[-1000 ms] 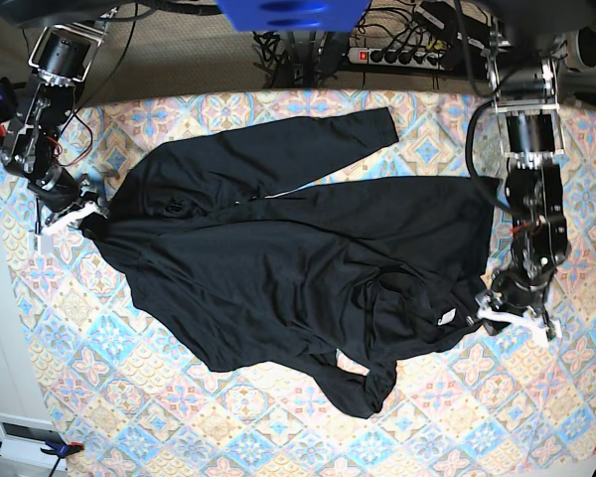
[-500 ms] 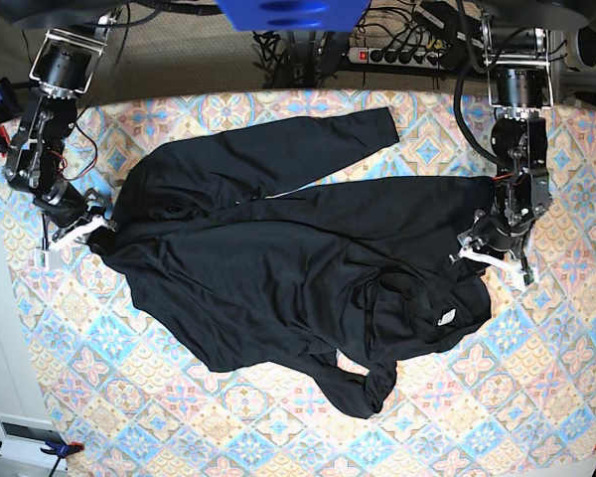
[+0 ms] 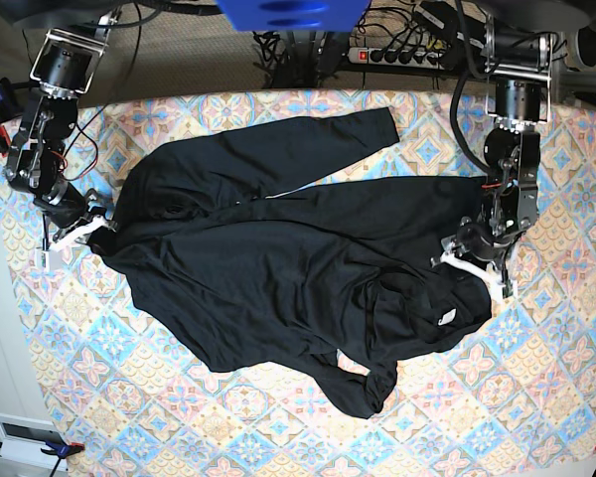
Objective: Layout the t-shirt on the table in an organized manner, then fold the t-shirt properly
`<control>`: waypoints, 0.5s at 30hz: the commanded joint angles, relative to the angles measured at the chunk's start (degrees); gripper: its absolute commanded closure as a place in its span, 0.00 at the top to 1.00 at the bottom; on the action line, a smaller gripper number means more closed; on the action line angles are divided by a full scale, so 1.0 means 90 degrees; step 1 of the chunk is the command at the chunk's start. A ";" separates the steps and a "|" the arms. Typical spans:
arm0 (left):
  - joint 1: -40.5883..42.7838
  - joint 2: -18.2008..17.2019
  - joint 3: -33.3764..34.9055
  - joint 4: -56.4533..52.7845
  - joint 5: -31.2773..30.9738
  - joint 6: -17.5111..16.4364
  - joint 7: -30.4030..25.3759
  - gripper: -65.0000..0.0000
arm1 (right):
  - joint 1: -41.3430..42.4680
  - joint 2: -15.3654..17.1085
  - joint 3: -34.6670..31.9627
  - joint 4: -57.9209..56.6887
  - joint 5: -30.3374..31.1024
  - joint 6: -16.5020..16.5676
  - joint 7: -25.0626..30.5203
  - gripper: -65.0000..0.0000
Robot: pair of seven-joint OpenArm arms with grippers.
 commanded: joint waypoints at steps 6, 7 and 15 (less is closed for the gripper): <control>-0.0720 0.0090 -0.0005 -0.0818 -0.0005 -0.0009 -0.0299 0.44 | 0.0099 0.0117 0.0038 0.0132 0.0123 0.0031 0.0128 0.00; -0.0798 0.0149 0.0005 -0.0935 0.0005 -0.0009 -0.0299 0.44 | 0.0099 0.0117 0.0038 0.0132 0.0123 0.0031 0.0128 0.00; -0.1033 0.0149 0.0835 -0.1238 -0.0044 -0.0009 -0.0299 0.44 | 0.0099 0.0117 0.0038 0.0132 0.0123 0.0031 0.0128 0.00</control>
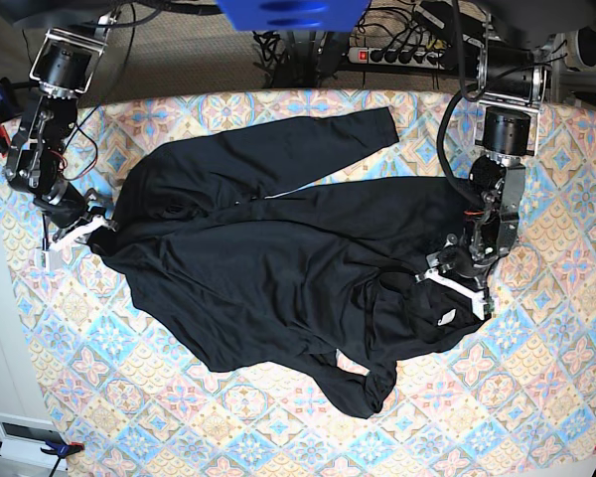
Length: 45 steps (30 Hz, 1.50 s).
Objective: Layout the t-shirt on the table in an organized manner, then fold the t-shirt properly
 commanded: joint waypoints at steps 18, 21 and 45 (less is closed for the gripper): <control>0.0271 -0.0080 0.0031 0.0982 -0.0066 -0.0016 0.0097 0.44 | 0.0104 -0.0015 0.0040 0.0076 0.0128 0.0028 0.0143 0.00; 0.0271 -0.0060 0.0041 0.0962 -0.0026 -0.0016 0.0097 0.44 | 0.0104 -0.0015 0.0040 0.0076 0.0128 0.0028 0.0143 0.00; 0.1082 -0.0715 0.0109 0.2164 -0.0075 -0.0026 0.0097 0.00 | 0.0094 -0.0015 0.0040 0.0125 0.0128 0.0028 0.0133 0.00</control>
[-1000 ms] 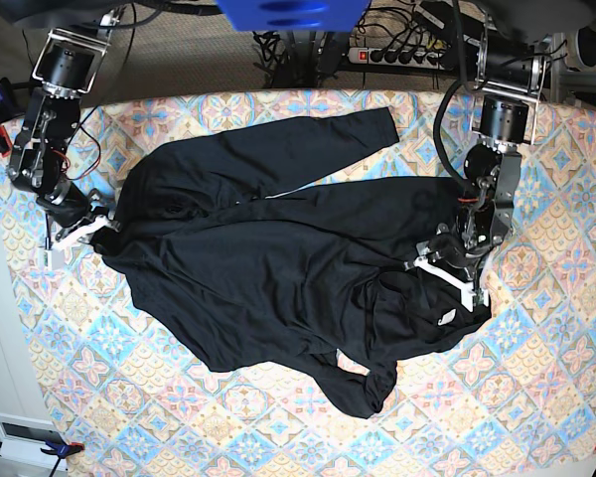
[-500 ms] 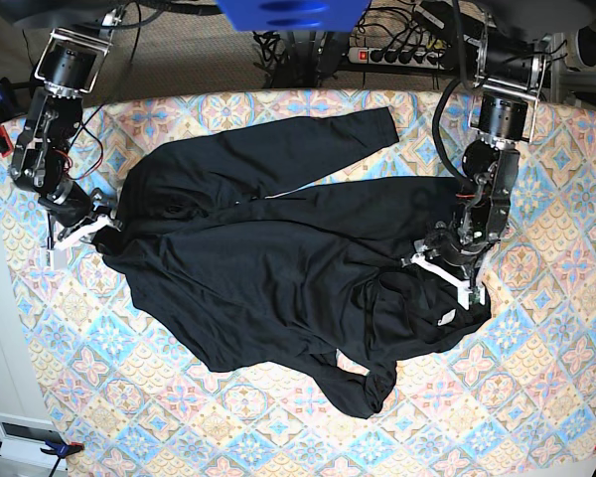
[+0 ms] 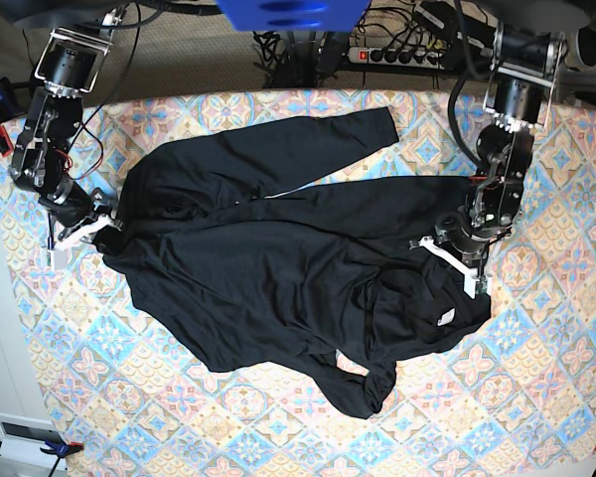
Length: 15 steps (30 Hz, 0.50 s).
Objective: Layout the t-shirt on the table in an organized manner, then fold the t-shirt properly
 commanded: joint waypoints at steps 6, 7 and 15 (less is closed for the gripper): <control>0.0900 -0.0188 -0.0957 0.1537 -0.0005 0.0001 -0.0126 0.00 | 0.0097 0.0133 0.0043 0.0118 0.0125 0.0031 0.0121 0.00; 0.1086 -0.0198 -0.1103 0.1762 -0.0005 0.0001 -0.0126 0.00 | 0.0097 0.0133 0.0043 0.0118 0.0125 0.0031 0.0121 0.00; 0.2288 -0.0198 -0.1875 0.2504 -0.0005 0.0001 -0.0126 0.00 | 0.0097 0.0133 0.0043 0.0118 0.0125 0.0031 0.0111 0.00</control>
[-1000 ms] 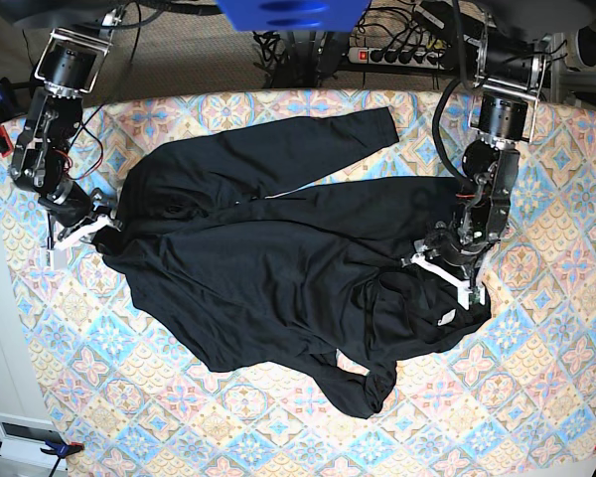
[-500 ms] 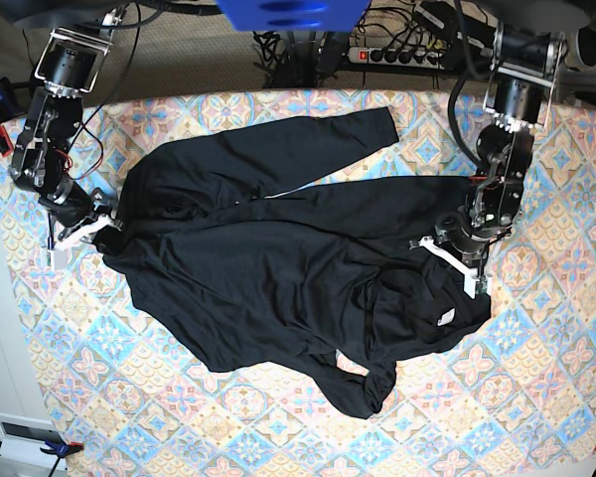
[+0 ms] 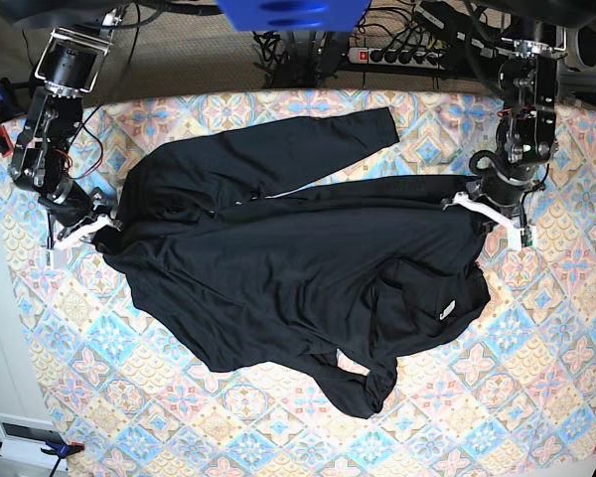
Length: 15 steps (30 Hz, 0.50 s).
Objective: Layout the t-shirt on the table in an organized manner, then fold the t-shirt properly
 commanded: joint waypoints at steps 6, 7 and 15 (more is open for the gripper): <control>0.0530 -0.0209 -0.0105 0.0127 0.0032 -0.0016 -0.0136 0.00 | 0.0080 0.0135 0.0040 0.0128 0.0140 0.0048 0.0106 0.00; 0.0657 -0.0306 -0.0095 0.0127 0.0032 -0.0016 -0.0155 0.00 | 0.0080 0.0135 0.0040 0.0128 0.0140 0.0048 0.0106 0.00; 0.1575 -0.0433 -0.0505 0.0674 0.0032 -0.0016 -0.0165 0.00 | 0.0060 0.0135 0.0040 0.0128 0.0140 0.0048 0.0087 0.00</control>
